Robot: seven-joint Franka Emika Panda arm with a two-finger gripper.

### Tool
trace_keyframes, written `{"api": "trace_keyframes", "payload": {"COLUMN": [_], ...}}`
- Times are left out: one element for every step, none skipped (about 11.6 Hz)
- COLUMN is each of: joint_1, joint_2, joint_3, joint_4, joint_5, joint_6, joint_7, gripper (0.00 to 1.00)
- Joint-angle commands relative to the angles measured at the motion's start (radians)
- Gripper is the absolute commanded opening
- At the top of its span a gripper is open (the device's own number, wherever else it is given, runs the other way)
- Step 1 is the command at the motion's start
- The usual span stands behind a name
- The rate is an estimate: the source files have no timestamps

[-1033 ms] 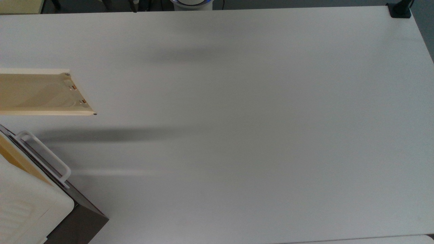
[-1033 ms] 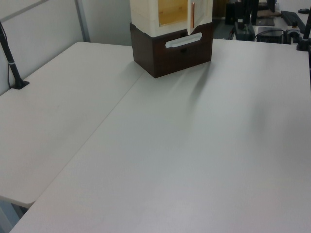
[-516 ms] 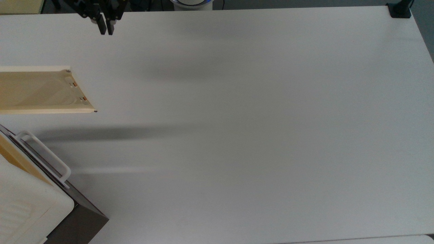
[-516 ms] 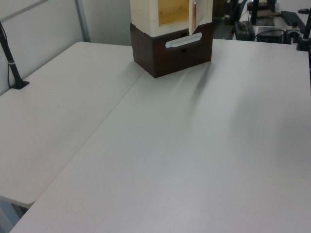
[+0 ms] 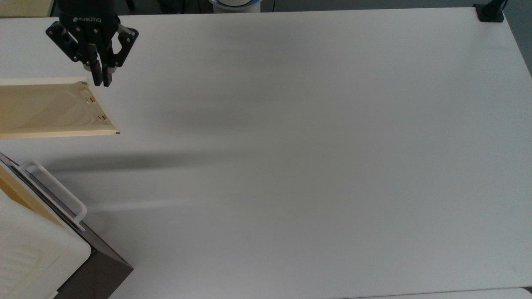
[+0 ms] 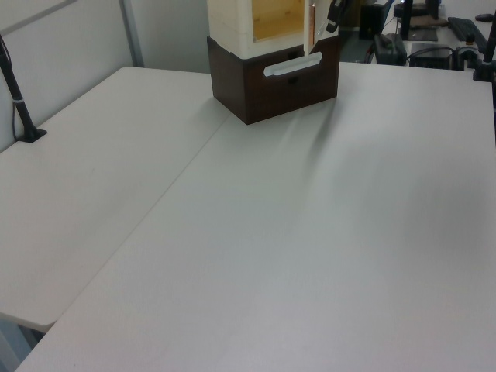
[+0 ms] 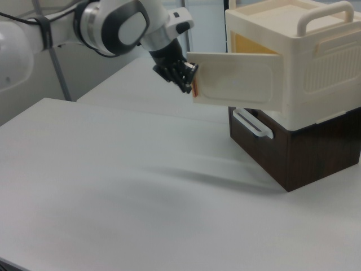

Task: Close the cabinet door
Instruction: 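Push the cream door with the gripper, swinging it toward the cabinet front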

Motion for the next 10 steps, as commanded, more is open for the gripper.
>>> {"api": "trace_keyframes", "payload": {"joint_1": [-0.015, -0.015, -0.015, -0.012, -0.011, -0.008, -0.008, -0.006, -0.006, -0.006], "joint_2": [0.056, 0.073, 0.084, 0.105, 0.124, 0.148, 0.161, 0.170, 0.173, 0.176], "joint_3": [0.001, 0.001, 0.001, 0.002, 0.006, 0.006, 0.009, 0.009, 0.010, 0.010], "joint_4": [0.041, 0.044, 0.045, 0.045, 0.045, 0.045, 0.045, 0.045, 0.045, 0.045], "joint_5": [0.014, 0.014, 0.014, 0.014, 0.013, 0.013, 0.013, 0.013, 0.010, 0.008], "joint_6": [0.127, 0.153, 0.190, 0.272, 0.328, 0.400, 0.438, 0.475, 0.511, 0.535], "joint_7": [-0.015, 0.005, 0.042, 0.112, 0.164, 0.226, 0.258, 0.295, 0.333, 0.360], "gripper": [0.08, 0.08, 0.08, 0.09, 0.09, 0.09, 0.10, 0.10, 0.10, 0.10]}}
